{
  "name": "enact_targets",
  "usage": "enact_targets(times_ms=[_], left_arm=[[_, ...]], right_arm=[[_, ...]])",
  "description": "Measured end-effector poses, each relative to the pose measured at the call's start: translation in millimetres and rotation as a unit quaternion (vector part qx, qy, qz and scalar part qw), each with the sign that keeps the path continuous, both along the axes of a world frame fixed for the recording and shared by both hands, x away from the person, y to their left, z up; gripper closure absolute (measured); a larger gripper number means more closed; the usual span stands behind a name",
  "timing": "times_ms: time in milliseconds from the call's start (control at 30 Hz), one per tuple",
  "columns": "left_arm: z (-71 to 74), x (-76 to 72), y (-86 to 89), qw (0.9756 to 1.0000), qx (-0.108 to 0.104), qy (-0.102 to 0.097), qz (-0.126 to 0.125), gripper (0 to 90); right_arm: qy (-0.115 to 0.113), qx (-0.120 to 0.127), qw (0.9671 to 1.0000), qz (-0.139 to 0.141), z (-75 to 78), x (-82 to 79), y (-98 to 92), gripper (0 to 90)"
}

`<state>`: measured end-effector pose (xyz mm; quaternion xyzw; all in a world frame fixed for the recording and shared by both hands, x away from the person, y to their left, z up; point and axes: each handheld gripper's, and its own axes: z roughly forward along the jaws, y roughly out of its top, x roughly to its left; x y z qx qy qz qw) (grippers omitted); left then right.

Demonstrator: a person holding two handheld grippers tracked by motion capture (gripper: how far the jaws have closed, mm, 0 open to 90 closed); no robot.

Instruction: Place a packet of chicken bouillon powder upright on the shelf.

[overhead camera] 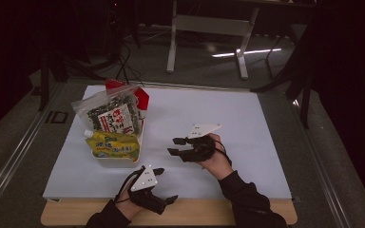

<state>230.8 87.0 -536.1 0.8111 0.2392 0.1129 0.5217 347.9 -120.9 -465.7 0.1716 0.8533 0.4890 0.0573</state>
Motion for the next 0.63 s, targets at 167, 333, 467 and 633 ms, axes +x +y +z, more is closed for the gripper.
enact_targets(times_ms=[167,333,467,633], left_arm=[[0.1,0.9,0.7,1.0000,-0.002,0.002,-0.001,2.3],[-0.1,1.0,1.2,1.0000,-0.004,0.001,0.000,2.3],[-0.4,0.7,1.7,1.0000,-0.007,0.003,-0.001,2.3],[0.6,0.5,2.3,1.0000,-0.006,-0.002,0.001,2.3]], right_arm=[[0.010,0.005,0.9999,-0.011,-9.7,-3.1,-12.5,52.0],[0.008,-0.001,0.9998,-0.018,-15.5,-6.4,-18.6,51.7],[0.015,-0.006,0.9997,-0.020,-25.0,-7.7,-25.4,50.1],[0.024,-0.010,0.9994,-0.024,-30.7,-4.5,-27.3,49.0]])
